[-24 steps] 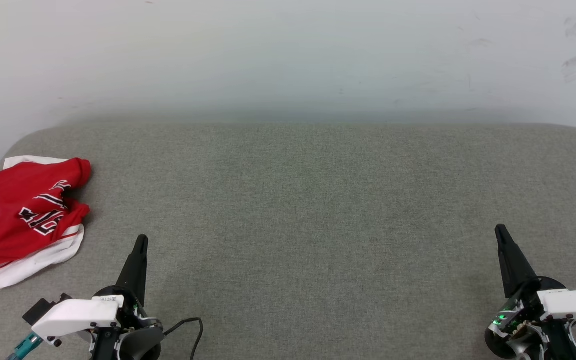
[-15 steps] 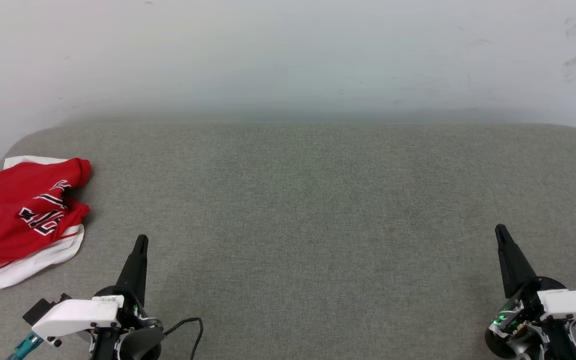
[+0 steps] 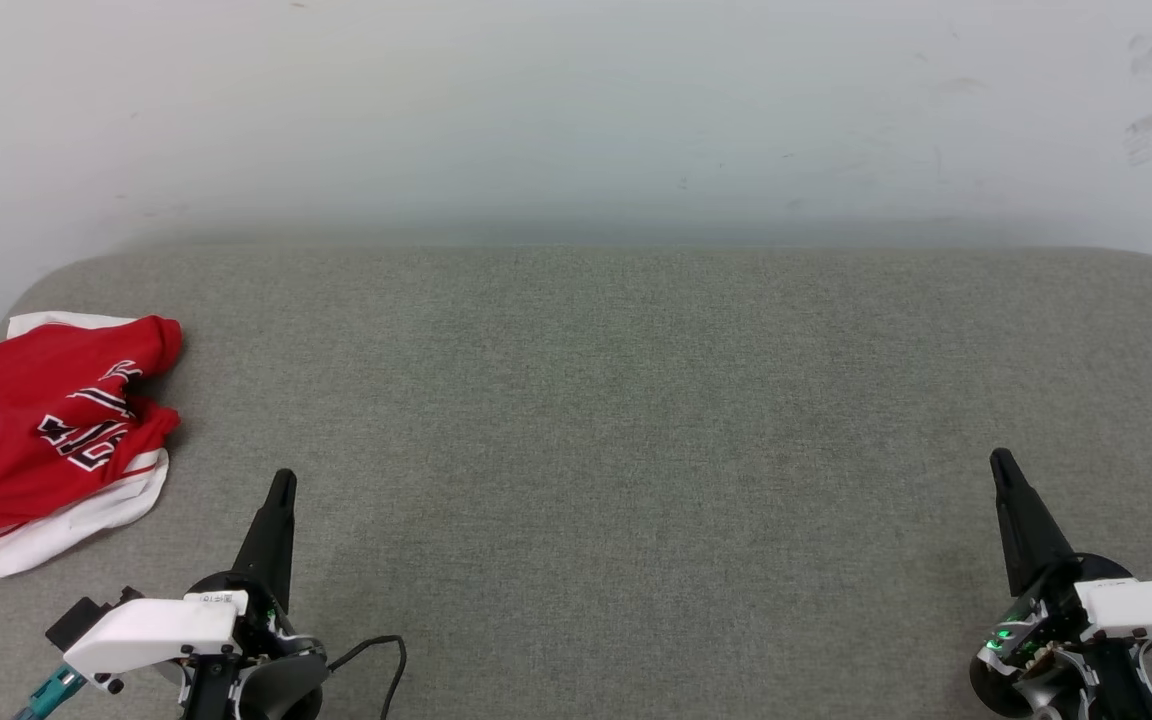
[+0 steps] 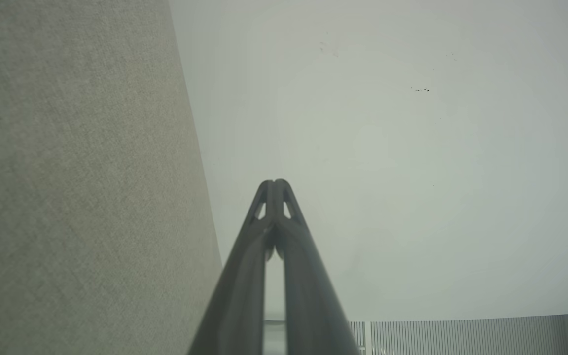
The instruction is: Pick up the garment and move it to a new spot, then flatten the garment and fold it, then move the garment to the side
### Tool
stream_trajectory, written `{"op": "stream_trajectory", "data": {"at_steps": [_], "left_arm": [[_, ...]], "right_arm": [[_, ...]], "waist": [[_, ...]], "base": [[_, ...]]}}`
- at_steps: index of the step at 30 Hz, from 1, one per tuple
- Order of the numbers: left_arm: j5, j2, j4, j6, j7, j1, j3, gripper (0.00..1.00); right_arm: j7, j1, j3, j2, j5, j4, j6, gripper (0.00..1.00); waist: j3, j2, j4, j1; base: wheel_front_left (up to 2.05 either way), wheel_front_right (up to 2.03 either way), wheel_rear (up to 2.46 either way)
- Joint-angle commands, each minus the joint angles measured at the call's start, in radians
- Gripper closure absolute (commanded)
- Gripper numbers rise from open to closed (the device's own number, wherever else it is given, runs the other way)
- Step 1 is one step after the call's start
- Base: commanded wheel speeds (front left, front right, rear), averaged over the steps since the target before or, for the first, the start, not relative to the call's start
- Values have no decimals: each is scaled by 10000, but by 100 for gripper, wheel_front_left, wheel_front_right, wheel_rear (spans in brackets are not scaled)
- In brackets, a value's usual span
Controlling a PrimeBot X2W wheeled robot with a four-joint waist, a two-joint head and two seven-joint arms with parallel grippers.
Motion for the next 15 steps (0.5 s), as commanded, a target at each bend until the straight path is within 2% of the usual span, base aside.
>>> {"op": "stream_trajectory", "data": {"at_steps": [1, 15], "left_arm": [[20, -14, -6, -23, 32, -60, 33, 100], [19, -14, -6, -23, 32, -60, 31, 100]], "right_arm": [[26, -113, -8, 37, -59, 6, -3, 100], [23, -113, -6, 37, -56, 6, -3, 100]], "waist": [[0, 0, 0, 0], [0, 0, 0, 0]], "base": [[0, 0, 0], [0, 0, 0]]}}
